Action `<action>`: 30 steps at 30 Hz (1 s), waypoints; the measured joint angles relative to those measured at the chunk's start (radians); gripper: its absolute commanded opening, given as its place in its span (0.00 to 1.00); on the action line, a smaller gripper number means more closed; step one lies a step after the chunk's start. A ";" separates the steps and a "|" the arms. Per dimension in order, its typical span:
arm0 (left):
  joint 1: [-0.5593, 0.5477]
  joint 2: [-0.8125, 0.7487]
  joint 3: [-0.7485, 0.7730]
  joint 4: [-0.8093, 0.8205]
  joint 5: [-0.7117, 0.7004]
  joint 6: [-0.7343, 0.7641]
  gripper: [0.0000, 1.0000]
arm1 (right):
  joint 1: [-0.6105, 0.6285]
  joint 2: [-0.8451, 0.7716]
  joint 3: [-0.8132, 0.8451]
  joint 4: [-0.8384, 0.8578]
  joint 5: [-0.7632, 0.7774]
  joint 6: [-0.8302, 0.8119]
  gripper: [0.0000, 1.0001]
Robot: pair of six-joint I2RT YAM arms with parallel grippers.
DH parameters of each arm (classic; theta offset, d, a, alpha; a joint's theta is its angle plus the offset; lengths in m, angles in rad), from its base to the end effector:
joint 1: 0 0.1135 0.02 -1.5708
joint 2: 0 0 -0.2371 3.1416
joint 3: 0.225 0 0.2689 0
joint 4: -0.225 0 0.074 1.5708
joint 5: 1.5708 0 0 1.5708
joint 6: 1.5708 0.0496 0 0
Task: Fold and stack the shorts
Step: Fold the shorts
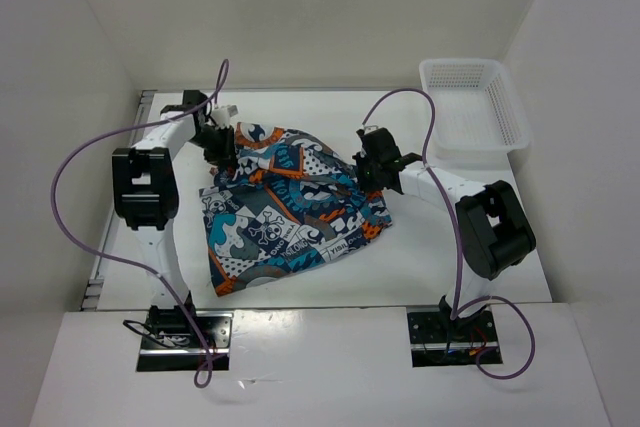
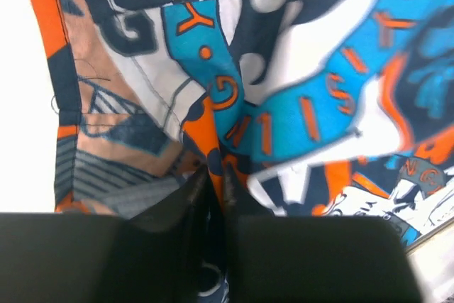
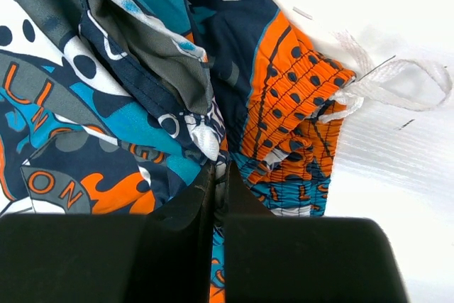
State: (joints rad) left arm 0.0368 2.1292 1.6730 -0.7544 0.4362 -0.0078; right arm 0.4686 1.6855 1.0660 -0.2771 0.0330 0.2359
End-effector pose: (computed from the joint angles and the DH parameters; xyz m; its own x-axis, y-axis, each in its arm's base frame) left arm 0.4498 -0.0044 0.1416 -0.9361 -0.0415 -0.3494 0.1082 0.9109 -0.3981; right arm 0.3331 0.1668 0.1492 -0.7789 -0.1325 -0.6130 -0.2581 0.9585 0.1208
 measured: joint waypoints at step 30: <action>0.047 -0.388 0.130 0.036 0.038 0.004 0.12 | -0.163 -0.143 0.144 0.022 0.064 -0.021 0.01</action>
State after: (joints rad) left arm 0.0837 1.7409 1.8034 -0.7185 0.4744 -0.0036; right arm 0.3054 1.5429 1.2098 -0.2550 0.0967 0.2146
